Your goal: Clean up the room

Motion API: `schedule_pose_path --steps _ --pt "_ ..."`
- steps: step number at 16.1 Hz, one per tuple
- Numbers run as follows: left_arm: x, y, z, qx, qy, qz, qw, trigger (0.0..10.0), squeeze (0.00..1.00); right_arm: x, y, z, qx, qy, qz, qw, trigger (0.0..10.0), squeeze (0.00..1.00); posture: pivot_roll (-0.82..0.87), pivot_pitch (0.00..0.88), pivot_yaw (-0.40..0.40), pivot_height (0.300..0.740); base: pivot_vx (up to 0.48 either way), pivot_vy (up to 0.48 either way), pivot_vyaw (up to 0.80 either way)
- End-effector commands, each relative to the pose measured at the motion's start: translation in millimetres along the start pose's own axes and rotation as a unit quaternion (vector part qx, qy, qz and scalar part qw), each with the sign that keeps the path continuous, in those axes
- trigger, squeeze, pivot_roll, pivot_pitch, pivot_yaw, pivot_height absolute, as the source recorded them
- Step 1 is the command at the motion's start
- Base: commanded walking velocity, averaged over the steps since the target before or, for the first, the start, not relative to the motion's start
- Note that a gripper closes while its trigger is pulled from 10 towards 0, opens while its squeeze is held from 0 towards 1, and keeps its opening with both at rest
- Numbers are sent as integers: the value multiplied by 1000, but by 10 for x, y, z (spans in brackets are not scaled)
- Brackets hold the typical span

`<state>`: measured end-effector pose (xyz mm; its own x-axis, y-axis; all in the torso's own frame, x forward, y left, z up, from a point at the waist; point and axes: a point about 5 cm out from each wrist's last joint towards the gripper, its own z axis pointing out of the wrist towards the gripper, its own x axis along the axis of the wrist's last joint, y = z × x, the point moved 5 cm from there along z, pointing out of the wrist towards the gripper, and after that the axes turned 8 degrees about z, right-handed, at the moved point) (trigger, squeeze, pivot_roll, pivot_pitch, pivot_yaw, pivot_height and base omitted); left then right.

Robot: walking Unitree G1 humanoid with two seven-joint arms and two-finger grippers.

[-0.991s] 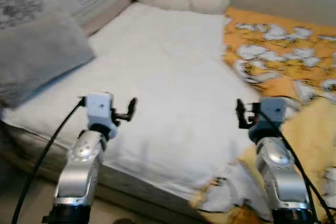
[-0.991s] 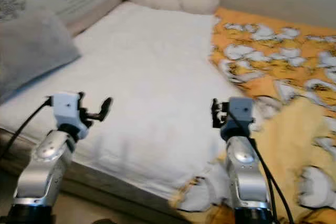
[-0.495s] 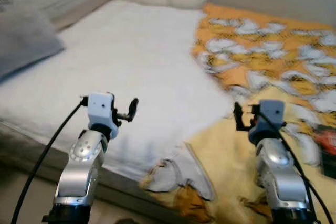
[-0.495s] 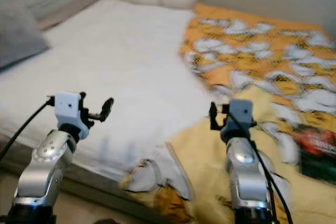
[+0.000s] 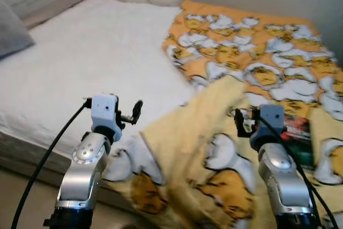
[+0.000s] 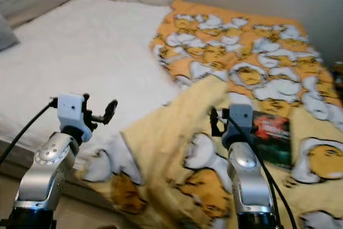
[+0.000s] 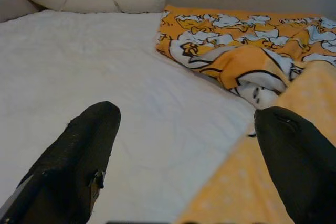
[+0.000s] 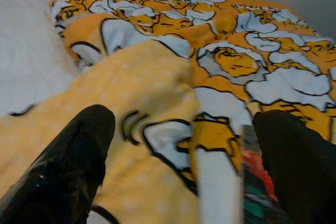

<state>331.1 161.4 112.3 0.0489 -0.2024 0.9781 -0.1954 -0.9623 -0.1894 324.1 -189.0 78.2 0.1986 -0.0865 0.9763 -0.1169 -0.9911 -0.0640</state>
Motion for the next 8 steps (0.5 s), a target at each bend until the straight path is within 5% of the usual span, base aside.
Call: schedule_pose_path --steps 1,4,8 --pt "4 -66 -7 7 -2 8 1000 10000 1000 11 -92 7 19 -2 -4 1000 10000 0 75 0 -20 740 0 -458 0" --pt "6 -58 -6 4 -2 10 1000 10000 1000 -24 -207 -12 54 -14 7 998 10000 0 75 0 -19 740 0 -459 0" --pt "0 -33 -10 -2 -3 13 1000 10000 1000 -85 -198 -24 55 -29 35 997 10000 0 74 0 -20 740 0 -460 534"
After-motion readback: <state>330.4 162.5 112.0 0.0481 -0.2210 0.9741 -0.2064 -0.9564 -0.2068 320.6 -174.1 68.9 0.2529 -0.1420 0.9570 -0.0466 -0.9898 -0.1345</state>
